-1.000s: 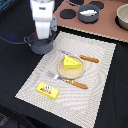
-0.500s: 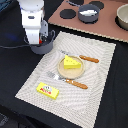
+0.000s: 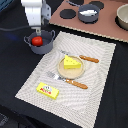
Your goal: Interact with the objects in diverse but meaningful ways.
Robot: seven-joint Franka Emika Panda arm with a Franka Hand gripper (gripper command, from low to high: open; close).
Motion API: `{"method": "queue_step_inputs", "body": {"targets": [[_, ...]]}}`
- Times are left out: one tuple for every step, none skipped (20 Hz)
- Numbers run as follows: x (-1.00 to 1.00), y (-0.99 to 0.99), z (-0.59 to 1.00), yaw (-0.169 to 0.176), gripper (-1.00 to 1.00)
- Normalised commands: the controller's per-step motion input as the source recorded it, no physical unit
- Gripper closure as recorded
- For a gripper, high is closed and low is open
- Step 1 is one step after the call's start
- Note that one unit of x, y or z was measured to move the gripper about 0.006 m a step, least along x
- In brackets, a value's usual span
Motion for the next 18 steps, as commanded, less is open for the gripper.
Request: {"method": "queue_step_inputs", "body": {"targets": [[0.13,-0.01,0.39,0.0,-1.0],[0.14,-0.06,0.34,0.0,-1.0],[0.23,-0.1,0.29,0.0,-1.0],[0.37,-0.19,0.27,0.0,-1.0],[0.42,-0.26,0.27,0.0,-1.0],[0.55,-0.31,0.28,0.0,-1.0],[0.63,-0.32,0.29,0.0,-1.0],[0.67,-0.37,0.28,0.0,-1.0],[0.65,-0.43,0.24,0.0,-1.0],[0.71,-0.43,0.21,0.0,-1.0],[0.71,-0.45,0.19,0.0,-1.0],[0.71,-0.46,0.13,0.0,-1.0],[0.71,-0.48,0.06,0.0,-1.0],[0.69,-0.48,0.01,0.0,-1.0],[0.68,-0.48,0.0,0.0,-1.0],[0.61,-0.47,0.0,0.0,-1.0],[0.55,-0.47,-0.03,0.0,-1.0],[0.5,-0.38,-0.09,0.0,-1.0]]}}
